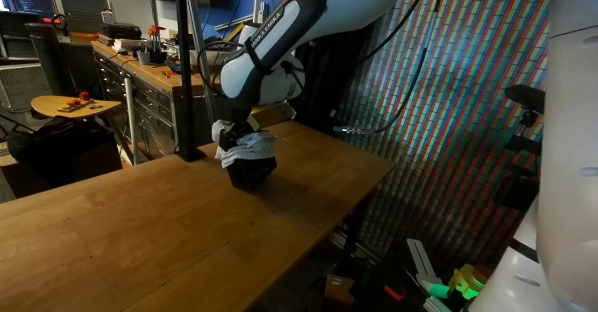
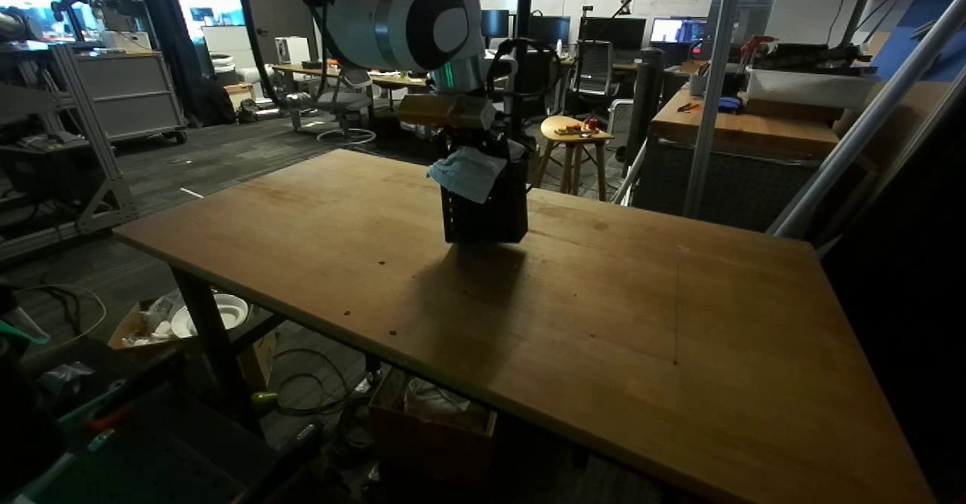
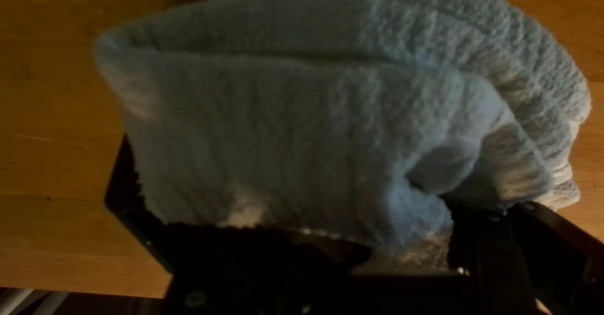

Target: Put the towel in the box

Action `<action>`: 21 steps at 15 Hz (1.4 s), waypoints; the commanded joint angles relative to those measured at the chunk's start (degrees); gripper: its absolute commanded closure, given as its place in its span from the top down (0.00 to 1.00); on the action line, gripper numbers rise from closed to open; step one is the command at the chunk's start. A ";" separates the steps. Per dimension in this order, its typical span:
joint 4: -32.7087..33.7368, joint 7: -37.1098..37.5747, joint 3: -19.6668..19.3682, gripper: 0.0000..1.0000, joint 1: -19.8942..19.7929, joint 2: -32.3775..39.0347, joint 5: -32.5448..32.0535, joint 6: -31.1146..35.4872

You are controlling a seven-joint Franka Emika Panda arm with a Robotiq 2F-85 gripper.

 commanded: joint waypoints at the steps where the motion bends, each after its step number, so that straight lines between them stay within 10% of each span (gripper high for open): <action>1: -1.50 0.71 -1.03 0.12 0.99 -2.12 -1.84 -0.68; 14: -8.96 7.85 -3.91 0.78 3.88 -13.88 -14.30 -2.75; 18: -10.82 11.04 -3.34 0.68 4.20 -17.79 -18.66 -4.96; 21: -12.07 13.05 -2.90 0.34 4.04 -20.42 -21.91 -6.67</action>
